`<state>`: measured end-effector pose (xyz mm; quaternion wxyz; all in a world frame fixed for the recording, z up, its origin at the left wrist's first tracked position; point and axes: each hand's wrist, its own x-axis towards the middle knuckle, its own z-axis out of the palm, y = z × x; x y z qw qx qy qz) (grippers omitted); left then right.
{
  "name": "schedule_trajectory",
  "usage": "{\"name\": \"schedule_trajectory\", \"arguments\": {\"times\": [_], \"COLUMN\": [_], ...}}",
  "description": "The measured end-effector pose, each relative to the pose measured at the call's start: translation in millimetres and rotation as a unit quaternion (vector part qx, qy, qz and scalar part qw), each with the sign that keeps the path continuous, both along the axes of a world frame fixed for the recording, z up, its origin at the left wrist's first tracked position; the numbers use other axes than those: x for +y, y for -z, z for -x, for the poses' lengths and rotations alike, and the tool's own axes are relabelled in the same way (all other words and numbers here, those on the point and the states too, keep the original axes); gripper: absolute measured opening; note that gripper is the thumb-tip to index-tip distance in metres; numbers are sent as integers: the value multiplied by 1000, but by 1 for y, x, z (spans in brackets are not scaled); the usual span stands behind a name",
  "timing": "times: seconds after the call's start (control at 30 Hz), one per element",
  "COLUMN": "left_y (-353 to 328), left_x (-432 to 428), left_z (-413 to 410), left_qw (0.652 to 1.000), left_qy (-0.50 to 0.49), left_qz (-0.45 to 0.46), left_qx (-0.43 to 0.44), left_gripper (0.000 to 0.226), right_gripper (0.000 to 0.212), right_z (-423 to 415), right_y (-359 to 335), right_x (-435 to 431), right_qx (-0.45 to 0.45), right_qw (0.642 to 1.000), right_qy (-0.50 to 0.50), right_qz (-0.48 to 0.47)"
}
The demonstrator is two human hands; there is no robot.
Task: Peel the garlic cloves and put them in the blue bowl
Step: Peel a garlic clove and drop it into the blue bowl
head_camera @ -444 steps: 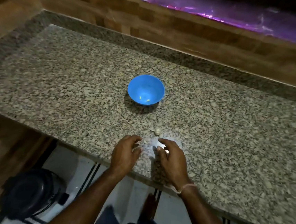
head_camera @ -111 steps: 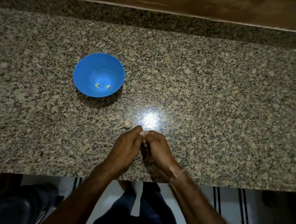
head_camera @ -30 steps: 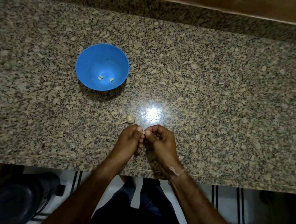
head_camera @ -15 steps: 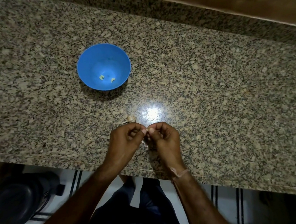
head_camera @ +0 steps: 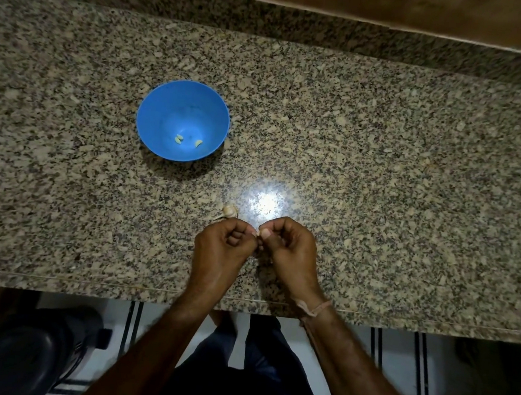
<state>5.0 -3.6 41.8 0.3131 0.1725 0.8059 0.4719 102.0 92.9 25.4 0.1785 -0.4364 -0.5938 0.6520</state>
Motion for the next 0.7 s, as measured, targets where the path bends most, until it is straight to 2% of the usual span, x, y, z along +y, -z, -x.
{"name": "schedule_trajectory", "arguments": {"times": [0.13,0.27,0.4,0.57,0.7], "left_y": [4,9,12,7,7], "left_x": [1,1,2,0,0], "left_z": [2,4,3,0,1], "left_qw": [1000,1000,1000,997,998], "left_qy": [1,3,-13,18,19], "left_qz": [0,9,9,-65,-65], "left_qx": [-4,-14,-23,-28,5], "left_gripper": [8,8,11,18,14], "right_gripper": [11,16,15,10,8], "right_z": [0,3,3,3,2], "right_y": [-3,-6,-4,-3,-1], "right_x": [0,-1,3,5,5], "right_qx": [40,64,62,64,59], "right_qw": [979,940,918,898,904], "right_qy": [24,55,89,90,85], "right_qz": [200,330,382,427,414]}}
